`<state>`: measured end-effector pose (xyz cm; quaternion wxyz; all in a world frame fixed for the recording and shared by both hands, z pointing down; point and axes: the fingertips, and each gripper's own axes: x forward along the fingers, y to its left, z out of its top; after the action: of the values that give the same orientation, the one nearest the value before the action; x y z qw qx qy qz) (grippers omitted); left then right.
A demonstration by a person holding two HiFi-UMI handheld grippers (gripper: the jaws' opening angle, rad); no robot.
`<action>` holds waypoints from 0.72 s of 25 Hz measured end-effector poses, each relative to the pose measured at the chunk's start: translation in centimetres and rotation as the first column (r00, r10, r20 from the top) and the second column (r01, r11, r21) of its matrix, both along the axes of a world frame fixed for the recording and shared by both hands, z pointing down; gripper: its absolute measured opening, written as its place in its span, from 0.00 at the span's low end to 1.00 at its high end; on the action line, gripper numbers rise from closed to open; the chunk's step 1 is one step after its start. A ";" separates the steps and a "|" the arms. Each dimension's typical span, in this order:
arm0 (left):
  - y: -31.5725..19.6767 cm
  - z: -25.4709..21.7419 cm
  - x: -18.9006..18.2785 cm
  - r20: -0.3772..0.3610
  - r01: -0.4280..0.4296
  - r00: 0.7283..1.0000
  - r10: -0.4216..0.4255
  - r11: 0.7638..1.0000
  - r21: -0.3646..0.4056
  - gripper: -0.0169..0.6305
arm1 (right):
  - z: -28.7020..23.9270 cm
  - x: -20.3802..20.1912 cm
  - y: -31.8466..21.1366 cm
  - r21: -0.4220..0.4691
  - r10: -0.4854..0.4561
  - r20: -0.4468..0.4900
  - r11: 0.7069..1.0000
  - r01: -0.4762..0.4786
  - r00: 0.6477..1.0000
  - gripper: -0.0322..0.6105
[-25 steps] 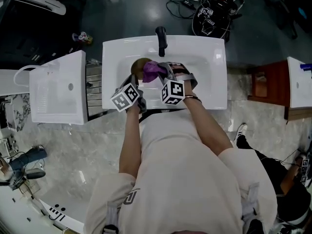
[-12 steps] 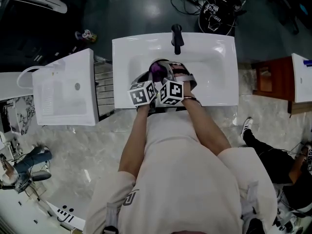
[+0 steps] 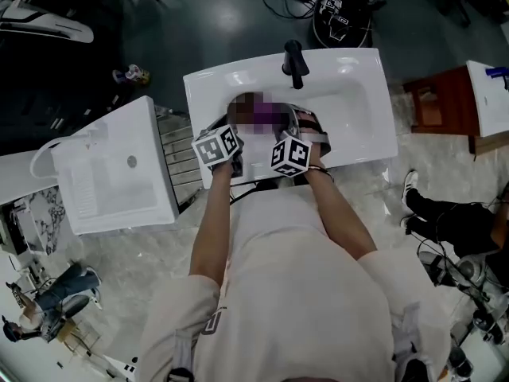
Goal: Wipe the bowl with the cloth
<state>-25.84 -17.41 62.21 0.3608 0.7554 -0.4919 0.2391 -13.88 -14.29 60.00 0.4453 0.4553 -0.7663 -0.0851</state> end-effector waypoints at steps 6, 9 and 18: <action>-6.7 0.0 0.4 -0.096 0.001 0.995 -0.004 0.999 -0.032 0.05 | 0.6 3.2 1.7 -0.042 0.171 0.006 0.984 -0.171 0.985 0.19; -9.4 1.8 2.1 -0.202 0.038 0.977 -0.066 0.990 -0.136 0.05 | 1.2 4.4 3.2 -0.070 0.258 0.020 0.964 -0.256 0.966 0.19; -11.6 4.0 4.8 -0.376 0.128 0.888 -0.264 0.928 -0.350 0.08 | 0.6 6.6 6.4 -0.050 0.395 0.041 0.918 -0.393 0.918 0.19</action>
<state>-21.02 -29.00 66.20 0.5958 0.6671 -0.4336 0.1095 -7.29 -7.86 60.64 0.4430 0.5928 -0.6717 0.0334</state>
